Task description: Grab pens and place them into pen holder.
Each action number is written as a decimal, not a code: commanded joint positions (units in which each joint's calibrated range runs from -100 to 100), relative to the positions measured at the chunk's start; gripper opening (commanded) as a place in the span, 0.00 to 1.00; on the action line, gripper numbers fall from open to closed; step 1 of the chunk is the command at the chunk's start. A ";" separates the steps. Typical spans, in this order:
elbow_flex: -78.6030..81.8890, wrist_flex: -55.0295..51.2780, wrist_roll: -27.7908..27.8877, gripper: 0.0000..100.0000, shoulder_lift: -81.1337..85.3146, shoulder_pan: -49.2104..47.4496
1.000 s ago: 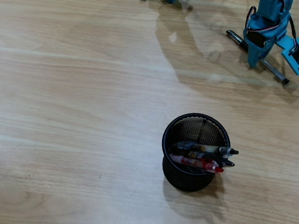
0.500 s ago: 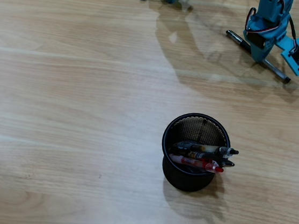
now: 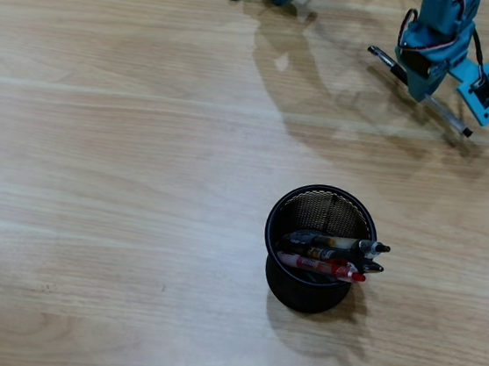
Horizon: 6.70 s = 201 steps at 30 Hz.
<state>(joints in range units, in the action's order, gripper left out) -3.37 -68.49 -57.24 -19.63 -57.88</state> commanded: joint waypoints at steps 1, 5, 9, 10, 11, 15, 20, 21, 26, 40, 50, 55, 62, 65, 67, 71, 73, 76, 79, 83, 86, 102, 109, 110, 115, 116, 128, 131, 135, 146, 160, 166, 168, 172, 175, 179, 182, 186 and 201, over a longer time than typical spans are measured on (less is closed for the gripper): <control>-6.67 -6.90 0.12 0.02 6.59 2.33; -10.38 -13.74 0.38 0.02 10.16 4.43; -11.83 -18.93 0.44 0.02 14.83 6.81; -11.83 -19.66 0.75 0.02 15.93 7.45; -11.83 -19.84 1.43 0.02 17.12 8.27; -11.83 -19.57 3.84 0.02 20.26 11.75; -11.83 -19.11 5.20 0.02 22.47 16.32; -11.74 -17.93 5.20 0.02 22.81 17.60; -10.75 -11.37 6.14 0.02 24.51 24.37; -3.14 7.04 7.30 0.02 33.85 38.82; 11.88 43.21 6.93 0.02 33.51 39.46; 19.57 60.25 6.88 0.02 33.34 39.73; 18.21 75.19 6.56 0.02 25.27 40.46; 15.23 77.56 4.42 0.02 20.35 40.46; 12.96 78.29 4.05 0.02 17.12 40.46; 9.44 78.29 4.05 0.02 12.37 40.46; 8.26 78.29 4.05 0.02 10.58 41.20; 7.53 78.29 4.05 0.02 9.05 41.65; 7.53 78.29 4.00 0.02 8.54 42.20; 7.63 78.29 4.00 0.02 7.95 42.48; 7.63 78.29 4.05 0.03 7.95 42.57; 7.63 77.65 4.42 0.16 9.48 41.65; 10.61 77.38 7.50 0.13 14.06 41.01; 11.15 77.38 8.29 0.10 15.17 41.01; 16.31 71.18 8.81 0.05 21.03 41.01; 17.40 68.45 9.39 0.05 22.56 40.83; 33.24 42.66 26.88 0.05 45.91 40.37; 38.94 37.20 31.38 0.05 51.60 40.37; 48.35 33.37 35.93 0.05 59.33 40.37; 77.04 33.92 43.37 0.05 80.48 46.96; 103.01 32.09 53.84 0.13 108.76 54.00; 102.38 20.25 55.52 0.11 115.89 54.18; 102.47 17.06 55.57 0.07 118.86 54.91; 101.65 13.32 55.83 0.03 119.29 55.74; 100.93 10.68 57.56 0.02 119.20 55.37; 100.29 9.04 58.87 0.02 119.20 55.28; 100.20 8.77 58.87 0.02 119.20 55.28; 100.20 8.77 58.87 0.02 119.20 55.28; 100.29 9.40 58.66 0.02 119.12 55.64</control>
<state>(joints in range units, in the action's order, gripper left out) 97.52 -59.43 1.43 98.81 -2.81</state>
